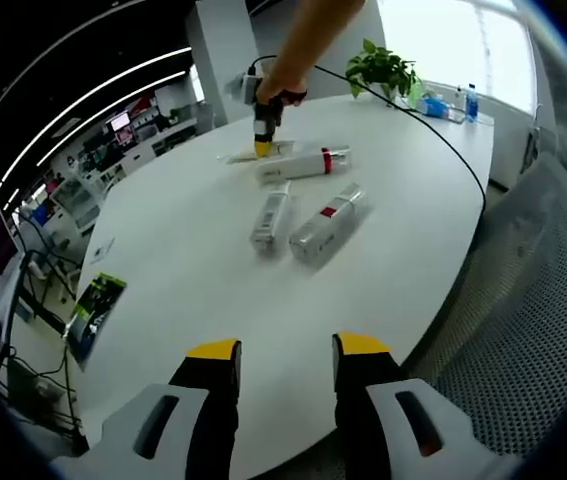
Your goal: Arrange the skincare products in the storage area until every visible bottle or jar stands upright without overlapping.
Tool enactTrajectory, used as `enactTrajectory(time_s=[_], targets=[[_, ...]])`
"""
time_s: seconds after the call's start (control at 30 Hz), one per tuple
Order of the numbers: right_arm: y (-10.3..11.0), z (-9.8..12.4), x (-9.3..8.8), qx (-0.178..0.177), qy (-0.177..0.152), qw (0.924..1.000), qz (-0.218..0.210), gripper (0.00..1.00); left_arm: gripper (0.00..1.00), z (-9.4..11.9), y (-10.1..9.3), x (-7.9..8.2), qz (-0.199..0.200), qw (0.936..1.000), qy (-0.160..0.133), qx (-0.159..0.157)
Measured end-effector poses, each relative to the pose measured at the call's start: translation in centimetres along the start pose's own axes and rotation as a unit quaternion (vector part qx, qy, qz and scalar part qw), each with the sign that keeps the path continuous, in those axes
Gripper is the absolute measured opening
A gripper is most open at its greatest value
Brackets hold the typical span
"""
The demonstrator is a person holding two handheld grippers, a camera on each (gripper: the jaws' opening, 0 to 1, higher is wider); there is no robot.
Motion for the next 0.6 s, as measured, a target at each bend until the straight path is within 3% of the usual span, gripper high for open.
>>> enactTrajectory(time_s=[0.4,0.6], targets=[[-0.3,3.9,1.9,-0.011,-0.059,0.9982,0.003,0.17,0.31,0.0,0.0,0.2,-0.004,1.0,-0.005,0.003],[0.6,6.4,2.1,-0.008,-0.088,0.9961,0.003,0.17,0.3,0.1,0.0,0.3,-0.006,1.0,-0.005,0.003]])
Point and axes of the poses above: the point that each gripper's makers call its tool centre point, and the gripper's own axes: z roughly backward along the fingers, y roughly to its left, x roughly out of its top, the point moved 5 cm from there along z, roughly backward along the fingers, and after that the axes turned 10 degrees about -y, right-handed, at the moved point
